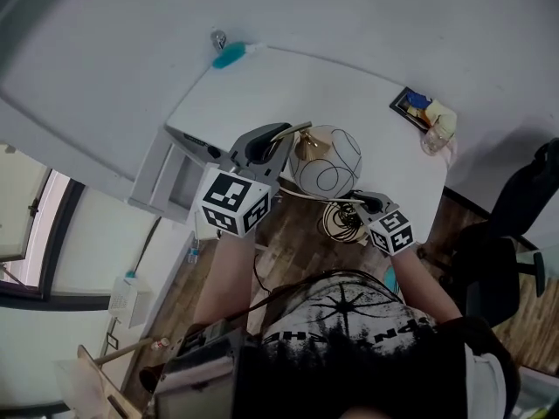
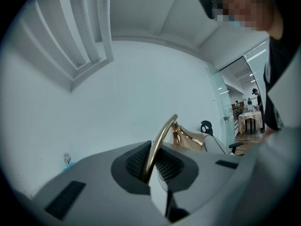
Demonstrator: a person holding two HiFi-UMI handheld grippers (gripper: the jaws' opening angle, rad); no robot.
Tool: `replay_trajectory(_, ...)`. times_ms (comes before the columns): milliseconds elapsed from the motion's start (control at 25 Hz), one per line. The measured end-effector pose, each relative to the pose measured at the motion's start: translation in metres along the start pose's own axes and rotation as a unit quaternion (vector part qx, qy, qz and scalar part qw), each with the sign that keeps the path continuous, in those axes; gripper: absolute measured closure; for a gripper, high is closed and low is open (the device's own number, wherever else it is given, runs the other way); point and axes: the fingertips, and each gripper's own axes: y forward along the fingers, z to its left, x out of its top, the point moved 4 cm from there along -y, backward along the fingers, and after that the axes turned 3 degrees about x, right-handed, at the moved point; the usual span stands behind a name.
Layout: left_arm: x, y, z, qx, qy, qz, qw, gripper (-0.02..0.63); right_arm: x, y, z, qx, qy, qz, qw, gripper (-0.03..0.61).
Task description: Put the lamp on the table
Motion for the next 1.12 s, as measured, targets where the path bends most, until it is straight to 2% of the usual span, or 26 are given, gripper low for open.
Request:
replay_trajectory(200, 0.001, 0.048, -0.007, 0.011, 0.0, 0.006, 0.9999, 0.589, 0.001, -0.005, -0.047, 0.012, 0.001, 0.0, 1.0, 0.56)
replay_trajectory(480, 0.001, 0.073, -0.011, 0.004, 0.005, 0.014, 0.9999, 0.589, -0.001, -0.005, -0.067, 0.017, 0.012, -0.002, 1.0, 0.56)
replay_trajectory(880, -0.001, 0.106, -0.001, -0.038, 0.006, 0.007, 0.9992, 0.589, 0.0, 0.0, -0.087, -0.018, 0.029, -0.003, 0.999, 0.56)
replay_trajectory(1120, -0.001, 0.158, 0.015, -0.068, 0.011, 0.008, 0.9976, 0.589, 0.009, 0.015, -0.124, -0.037, 0.045, -0.003, 0.998, 0.56)
